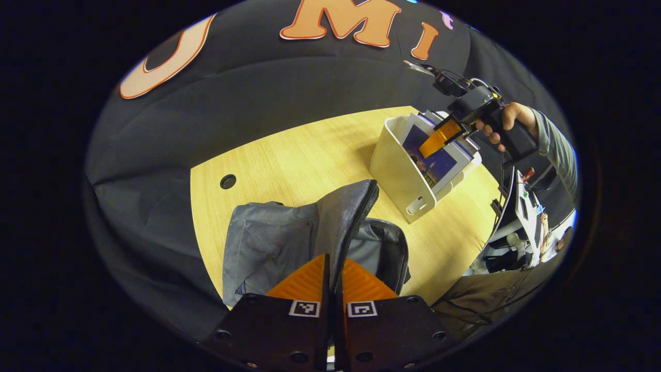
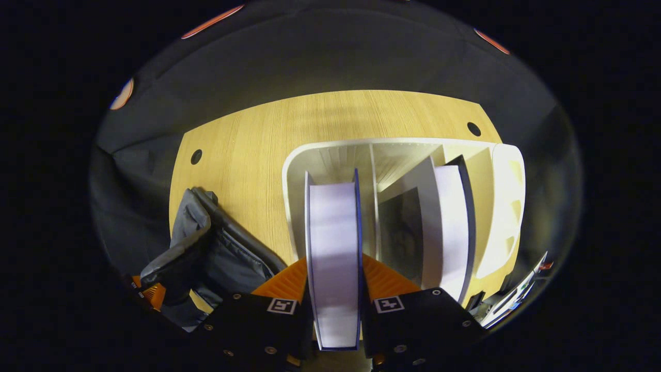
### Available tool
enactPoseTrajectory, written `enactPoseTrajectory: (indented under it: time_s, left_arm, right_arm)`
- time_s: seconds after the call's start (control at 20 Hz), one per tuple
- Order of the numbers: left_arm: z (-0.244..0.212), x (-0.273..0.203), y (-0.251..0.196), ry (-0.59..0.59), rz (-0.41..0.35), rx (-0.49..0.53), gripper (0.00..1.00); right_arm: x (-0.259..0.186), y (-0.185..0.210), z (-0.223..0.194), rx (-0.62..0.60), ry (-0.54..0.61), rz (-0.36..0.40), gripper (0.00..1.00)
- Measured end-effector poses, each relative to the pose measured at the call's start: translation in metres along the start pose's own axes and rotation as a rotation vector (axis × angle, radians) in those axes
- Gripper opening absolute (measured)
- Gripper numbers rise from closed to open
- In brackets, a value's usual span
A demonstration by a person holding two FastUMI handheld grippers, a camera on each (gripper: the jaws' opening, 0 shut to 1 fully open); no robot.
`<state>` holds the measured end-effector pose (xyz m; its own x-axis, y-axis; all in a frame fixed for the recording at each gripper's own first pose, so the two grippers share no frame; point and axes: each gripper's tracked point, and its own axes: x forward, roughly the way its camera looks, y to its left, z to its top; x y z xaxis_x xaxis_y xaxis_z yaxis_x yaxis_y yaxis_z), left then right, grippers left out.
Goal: Open the schoolbag, grab two books from the bookshelf and put them into the schoolbag.
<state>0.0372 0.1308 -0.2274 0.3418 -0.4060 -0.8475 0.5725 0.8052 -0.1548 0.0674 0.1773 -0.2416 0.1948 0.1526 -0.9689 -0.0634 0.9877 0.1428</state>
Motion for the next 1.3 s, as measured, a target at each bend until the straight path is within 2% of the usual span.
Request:
enactPoseTrajectory:
  time_s: [0.35,0.55,0.6,0.65,0.9,1.3]
  left_arm:
    - [-0.004,0.0,-0.001,-0.009,0.003,0.004,0.06]
    - [-0.009,0.006,-0.007,0.004,0.006,0.055,0.05]
    - [-0.01,0.006,-0.01,0.008,0.004,0.07,0.05]
    - [-0.01,0.007,-0.01,0.01,0.003,0.085,0.05]
    - [-0.01,0.009,-0.009,0.014,-0.009,0.088,0.05]
    - [-0.015,0.016,-0.006,0.023,-0.039,0.076,0.06]
  right_arm:
    - [-0.068,-0.007,-0.005,0.06,-0.079,0.088,0.4]
    - [-0.109,-0.022,-0.011,0.085,-0.15,0.129,0.39]
    - [-0.118,-0.028,-0.015,0.106,-0.163,0.137,0.46]
    - [-0.127,-0.033,-0.018,0.124,-0.177,0.148,0.38]
    - [-0.168,-0.046,-0.034,0.205,-0.255,0.244,0.37]
    - [-0.185,-0.037,-0.074,0.311,-0.321,0.388,0.37]
